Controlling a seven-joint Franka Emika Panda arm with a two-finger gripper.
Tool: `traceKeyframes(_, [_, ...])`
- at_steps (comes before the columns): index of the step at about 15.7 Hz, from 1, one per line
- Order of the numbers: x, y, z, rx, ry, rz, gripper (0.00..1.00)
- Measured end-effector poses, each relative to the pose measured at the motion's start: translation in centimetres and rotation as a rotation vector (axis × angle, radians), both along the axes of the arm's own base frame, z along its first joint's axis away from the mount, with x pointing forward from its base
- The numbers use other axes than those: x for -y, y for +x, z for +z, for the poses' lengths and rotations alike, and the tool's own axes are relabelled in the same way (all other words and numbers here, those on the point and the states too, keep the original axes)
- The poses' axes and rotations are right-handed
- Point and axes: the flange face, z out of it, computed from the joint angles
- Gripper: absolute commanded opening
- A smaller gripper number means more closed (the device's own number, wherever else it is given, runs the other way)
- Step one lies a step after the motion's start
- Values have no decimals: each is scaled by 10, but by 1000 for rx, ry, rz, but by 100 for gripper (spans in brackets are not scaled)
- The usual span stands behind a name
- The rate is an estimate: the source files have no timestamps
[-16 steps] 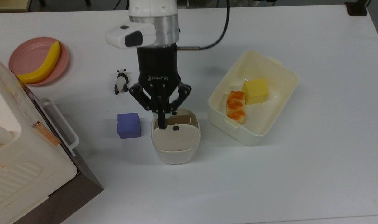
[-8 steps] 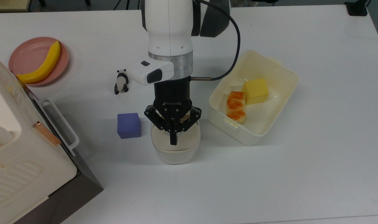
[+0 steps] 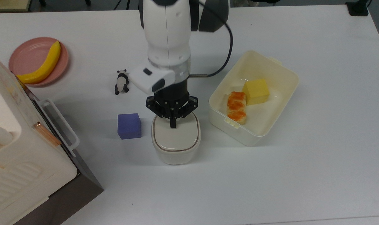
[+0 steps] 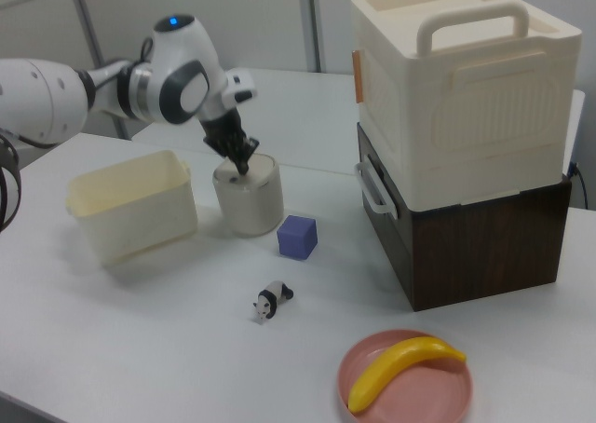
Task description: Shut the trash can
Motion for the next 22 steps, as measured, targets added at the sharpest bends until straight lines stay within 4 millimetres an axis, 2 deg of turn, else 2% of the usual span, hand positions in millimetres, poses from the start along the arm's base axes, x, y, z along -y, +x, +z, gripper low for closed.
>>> traceKeyframes(6, [0,0,0,18,-2,8,0])
traceKeyframes(7, [1,0,5,23,-1,7,6])
traceKeyframes(8, [3,-1,11,31,1,3,34])
traceKeyframes(9, [8,-4,22,34,5,-4,74])
traceKeyframes(10, [16,-9,36,30,12,-15,100])
traceKeyframes(13, [39,-35,82,-31,38,-48,100])
traceKeyframes(17, [68,-91,130,-153,61,-83,100])
traceKeyframes(20, [89,-126,143,-259,65,-107,100])
traceKeyframes(22, [94,-136,144,-292,35,-111,100])
